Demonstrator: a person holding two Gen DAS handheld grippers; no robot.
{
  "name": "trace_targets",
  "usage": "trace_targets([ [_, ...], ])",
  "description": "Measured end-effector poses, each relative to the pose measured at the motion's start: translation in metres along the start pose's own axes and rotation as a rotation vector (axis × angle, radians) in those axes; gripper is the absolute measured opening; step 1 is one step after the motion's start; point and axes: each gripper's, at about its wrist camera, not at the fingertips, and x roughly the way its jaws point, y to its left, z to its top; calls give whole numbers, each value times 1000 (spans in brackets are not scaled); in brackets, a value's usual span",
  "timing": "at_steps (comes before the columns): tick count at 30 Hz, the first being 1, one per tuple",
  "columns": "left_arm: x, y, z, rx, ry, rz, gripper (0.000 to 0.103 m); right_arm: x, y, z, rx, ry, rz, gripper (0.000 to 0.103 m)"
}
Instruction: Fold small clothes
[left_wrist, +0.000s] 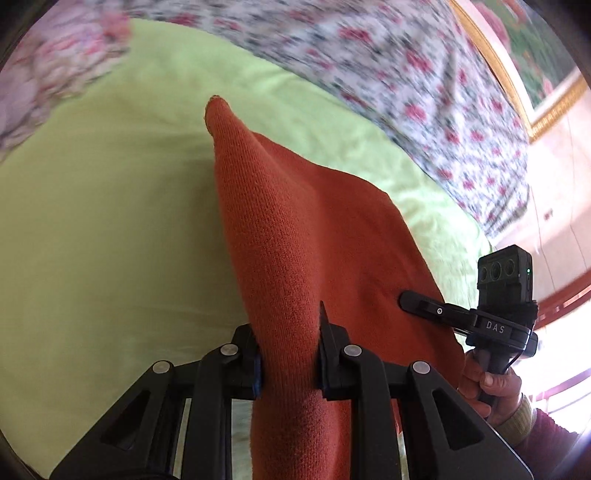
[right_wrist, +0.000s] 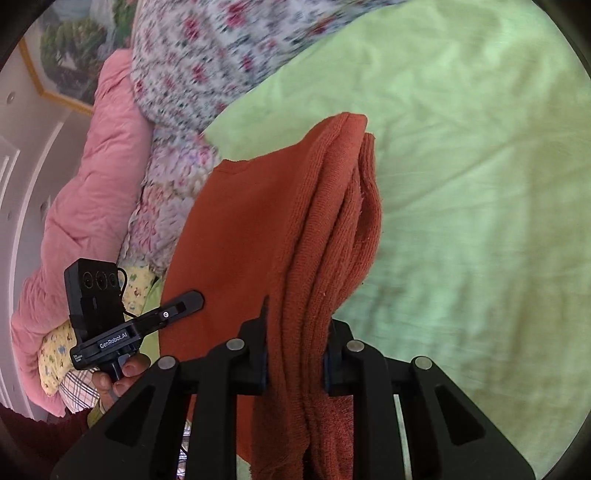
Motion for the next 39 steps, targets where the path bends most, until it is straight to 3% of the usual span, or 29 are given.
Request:
trace_targets([
  [7, 1, 63, -17, -68, 12, 56, 23, 49, 12, 2, -29, 77, -27, 21],
  [10, 13, 73, -26, -74, 30, 81, 28, 60, 4, -2, -32, 103, -84, 22],
  [15, 10, 79, -32, -110, 29, 126, 44, 64, -10, -3, 14, 112, -76, 29],
  [21, -11, 65, -51, -72, 32, 193, 45, 46, -1, -3, 11, 92, -150, 42],
  [32, -56, 60, -117, -45, 77, 222, 48, -7, 21, -45, -36, 22, -202, 42],
  [39, -69, 65, -147, -22, 92, 233, 48, -13, 29, -80, -51, 42, -221, 42],
])
